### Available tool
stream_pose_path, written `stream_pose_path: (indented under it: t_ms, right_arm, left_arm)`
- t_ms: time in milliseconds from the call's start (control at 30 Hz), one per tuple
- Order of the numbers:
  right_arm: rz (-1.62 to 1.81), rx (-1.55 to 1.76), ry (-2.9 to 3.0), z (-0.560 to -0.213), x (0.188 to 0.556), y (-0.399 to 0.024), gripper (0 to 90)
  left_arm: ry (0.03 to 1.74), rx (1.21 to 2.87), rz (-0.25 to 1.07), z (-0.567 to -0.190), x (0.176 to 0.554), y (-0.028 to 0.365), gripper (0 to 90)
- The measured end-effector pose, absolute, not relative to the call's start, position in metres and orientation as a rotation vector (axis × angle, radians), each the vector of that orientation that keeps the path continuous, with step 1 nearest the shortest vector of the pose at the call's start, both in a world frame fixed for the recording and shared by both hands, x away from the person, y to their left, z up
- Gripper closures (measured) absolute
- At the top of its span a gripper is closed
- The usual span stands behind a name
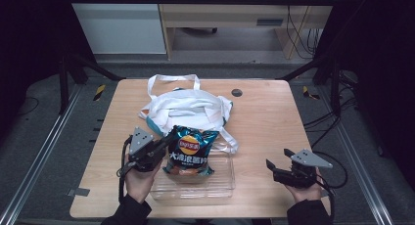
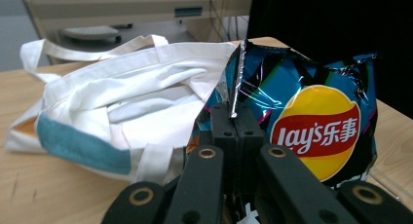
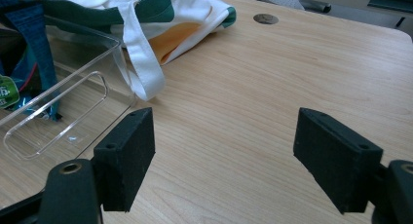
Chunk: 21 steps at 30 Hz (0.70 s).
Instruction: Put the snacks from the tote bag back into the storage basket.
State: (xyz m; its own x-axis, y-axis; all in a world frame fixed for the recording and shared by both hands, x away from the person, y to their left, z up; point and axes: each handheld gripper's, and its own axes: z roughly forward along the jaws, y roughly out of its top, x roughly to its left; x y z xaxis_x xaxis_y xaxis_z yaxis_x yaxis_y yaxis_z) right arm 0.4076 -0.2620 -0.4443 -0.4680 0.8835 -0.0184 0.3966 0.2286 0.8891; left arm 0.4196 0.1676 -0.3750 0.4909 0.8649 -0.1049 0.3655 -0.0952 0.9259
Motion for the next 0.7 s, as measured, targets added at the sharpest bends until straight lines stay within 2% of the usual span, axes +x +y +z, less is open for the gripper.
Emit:
stream_pose_path:
  t_ms: [100, 267, 467, 700]
  right_arm:
    - [1.189, 1.174, 1.972, -0.444, 0.408, -0.262, 23.2]
    - [1.191, 1.173, 1.972, -0.444, 0.407, -0.262, 23.2]
    - [1.189, 1.172, 1.975, -0.444, 0.408, -0.262, 23.2]
    - [1.187, 1.177, 1.976, -0.445, 0.408, -0.262, 23.2]
  left_arm:
    - [1.070, 1.675, 0.568, -0.370, 0.408, 0.162, 90.0]
    - [1.090, 1.691, 0.604, -0.373, 0.398, 0.160, 90.0]
    - [1.101, 1.689, 0.589, -0.378, 0.405, 0.168, 89.3]
    - [1.102, 1.688, 0.586, -0.380, 0.418, 0.168, 84.3]
